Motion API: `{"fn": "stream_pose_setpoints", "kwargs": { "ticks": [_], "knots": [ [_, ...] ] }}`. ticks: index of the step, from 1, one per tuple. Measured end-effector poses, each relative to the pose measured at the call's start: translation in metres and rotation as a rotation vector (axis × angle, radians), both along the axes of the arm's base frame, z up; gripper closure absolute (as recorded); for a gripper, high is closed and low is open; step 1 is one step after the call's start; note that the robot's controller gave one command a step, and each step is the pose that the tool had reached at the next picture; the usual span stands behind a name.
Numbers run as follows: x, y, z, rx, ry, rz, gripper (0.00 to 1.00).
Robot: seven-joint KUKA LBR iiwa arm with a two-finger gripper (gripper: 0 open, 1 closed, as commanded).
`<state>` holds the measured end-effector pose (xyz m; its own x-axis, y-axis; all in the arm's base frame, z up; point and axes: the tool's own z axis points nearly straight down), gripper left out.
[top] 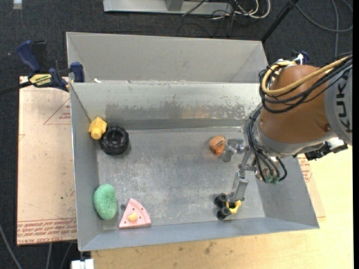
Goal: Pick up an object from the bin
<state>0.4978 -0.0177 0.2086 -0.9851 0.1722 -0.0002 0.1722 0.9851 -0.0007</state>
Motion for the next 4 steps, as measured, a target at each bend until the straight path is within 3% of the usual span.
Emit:
{"fn": "stream_pose_setpoints", "kwargs": {
  "ticks": [1, 2, 3, 4],
  "knots": [
    [-0.003, -0.01, -0.039, 0.001, -0.004, 0.017, 0.0],
    [-0.011, -0.014, -0.065, 0.002, 0.0, 0.235, 0.0],
    [-0.016, -0.009, -0.104, 0.002, 0.0, 0.275, 1.0],
    [-0.016, -0.009, -0.104, 0.002, 0.0, 0.275, 1.0]
  ]
}}
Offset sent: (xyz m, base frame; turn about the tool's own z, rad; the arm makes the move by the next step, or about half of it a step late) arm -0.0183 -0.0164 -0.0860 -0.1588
